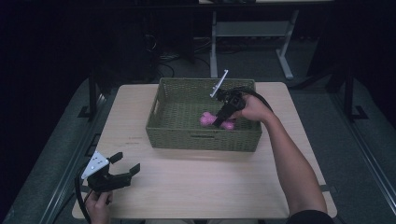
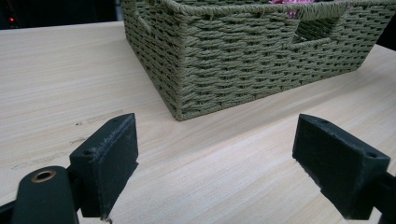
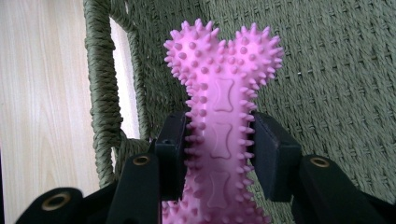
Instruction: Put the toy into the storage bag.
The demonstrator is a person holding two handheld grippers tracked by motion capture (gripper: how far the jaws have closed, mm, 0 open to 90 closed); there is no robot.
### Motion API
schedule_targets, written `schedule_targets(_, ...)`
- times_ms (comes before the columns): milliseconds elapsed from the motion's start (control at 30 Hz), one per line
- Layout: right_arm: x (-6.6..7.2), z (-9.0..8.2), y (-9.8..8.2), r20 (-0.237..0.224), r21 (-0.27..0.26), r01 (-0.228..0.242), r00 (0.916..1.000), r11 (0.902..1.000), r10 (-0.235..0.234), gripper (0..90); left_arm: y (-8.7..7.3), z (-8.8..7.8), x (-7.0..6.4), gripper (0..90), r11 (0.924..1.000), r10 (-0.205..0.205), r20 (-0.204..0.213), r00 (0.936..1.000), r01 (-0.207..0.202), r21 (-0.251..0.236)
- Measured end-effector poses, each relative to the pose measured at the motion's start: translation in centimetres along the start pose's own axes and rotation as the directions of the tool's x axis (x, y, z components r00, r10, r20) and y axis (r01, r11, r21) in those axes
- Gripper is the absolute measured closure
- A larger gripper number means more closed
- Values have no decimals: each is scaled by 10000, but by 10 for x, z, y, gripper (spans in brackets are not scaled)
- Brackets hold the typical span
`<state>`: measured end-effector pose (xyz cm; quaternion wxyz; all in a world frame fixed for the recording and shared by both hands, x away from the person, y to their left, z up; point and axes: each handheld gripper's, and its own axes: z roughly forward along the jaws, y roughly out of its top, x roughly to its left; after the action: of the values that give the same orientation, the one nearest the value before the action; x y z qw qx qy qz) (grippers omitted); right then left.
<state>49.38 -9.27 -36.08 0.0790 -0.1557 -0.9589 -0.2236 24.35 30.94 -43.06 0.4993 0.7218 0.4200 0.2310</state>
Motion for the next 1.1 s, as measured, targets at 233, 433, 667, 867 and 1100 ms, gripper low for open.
schedule_targets(233,-3,9,-4,-113,68,-207,9997,9998,207,574,0,0,0,138,10000,-10,27,10000,10,-13)
schedule_targets(433,-5,12,-6,-151,83,-321,9994,9995,322,570,0,0,0,138,10000,24,33,10000,-24,7)
schedule_targets(667,-6,6,-9,-148,-334,-611,9981,9976,606,505,0,1,0,138,10000,13,53,10000,-13,1)
schedule_targets(867,-4,0,-12,14,-437,-698,9976,9966,699,468,0,3,0,138,9999,36,87,10000,-37,112)
schedule_targets(1100,1,-10,-15,231,-523,-669,9974,9964,682,413,1,3,-1,138,10000,79,121,9999,-80,59)
